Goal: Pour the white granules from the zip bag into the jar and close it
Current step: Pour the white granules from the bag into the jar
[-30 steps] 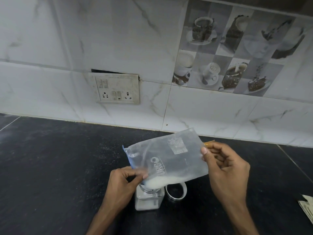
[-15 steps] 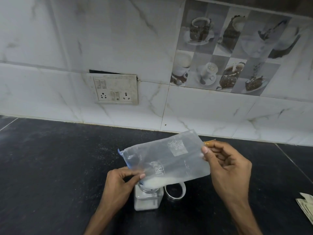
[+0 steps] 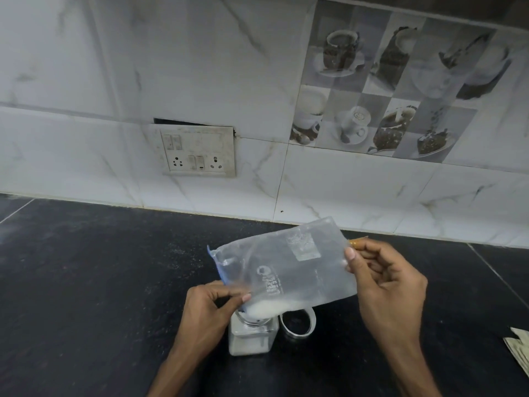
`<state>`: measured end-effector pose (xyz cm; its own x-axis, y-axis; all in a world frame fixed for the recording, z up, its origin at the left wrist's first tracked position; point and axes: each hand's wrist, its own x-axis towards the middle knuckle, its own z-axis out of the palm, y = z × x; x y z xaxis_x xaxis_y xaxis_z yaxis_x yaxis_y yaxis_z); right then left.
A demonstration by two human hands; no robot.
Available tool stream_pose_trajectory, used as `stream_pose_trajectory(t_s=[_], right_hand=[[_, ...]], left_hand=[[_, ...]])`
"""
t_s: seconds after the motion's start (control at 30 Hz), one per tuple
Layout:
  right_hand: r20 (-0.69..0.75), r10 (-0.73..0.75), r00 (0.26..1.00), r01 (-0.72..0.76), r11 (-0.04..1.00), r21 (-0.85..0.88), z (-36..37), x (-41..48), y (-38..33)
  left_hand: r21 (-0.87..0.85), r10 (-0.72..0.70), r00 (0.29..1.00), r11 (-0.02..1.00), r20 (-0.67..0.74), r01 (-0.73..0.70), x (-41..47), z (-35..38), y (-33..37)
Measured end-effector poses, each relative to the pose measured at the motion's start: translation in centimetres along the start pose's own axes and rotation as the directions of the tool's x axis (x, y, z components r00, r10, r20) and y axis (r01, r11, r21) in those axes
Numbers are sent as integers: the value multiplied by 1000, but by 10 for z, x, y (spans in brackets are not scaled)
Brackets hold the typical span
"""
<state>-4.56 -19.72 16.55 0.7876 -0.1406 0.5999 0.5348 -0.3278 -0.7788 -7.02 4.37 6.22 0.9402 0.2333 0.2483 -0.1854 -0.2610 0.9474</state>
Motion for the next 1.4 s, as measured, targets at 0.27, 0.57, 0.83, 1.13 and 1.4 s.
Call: stream_pose_trajectory(t_s=[0.27,0.57,0.83,1.13,1.4], right_hand=[[2,3,1000,-3,1000,-2,1,-1,1],[242,105,965,-87,993,-84,-11,2,7],[259,127,957,18,870,-493,-26,3,18],[293,365,884,-274,911,-309,-25,-8,37],[234,338,912,-313,940,-137,-18,-11,40]], left_hand=[[3,-4,1000,1000,-13,4,0,0,0],[1,-4,1000,1000,-9,4,-1,-2,-3],[-16,-10,1000,1000,-11,10,-2,0,-6],[-5,-2,1000,1000,-3,2,-2,-1,-7],[4,-17,1000,1000,-3,17,-2,-1,-6]])
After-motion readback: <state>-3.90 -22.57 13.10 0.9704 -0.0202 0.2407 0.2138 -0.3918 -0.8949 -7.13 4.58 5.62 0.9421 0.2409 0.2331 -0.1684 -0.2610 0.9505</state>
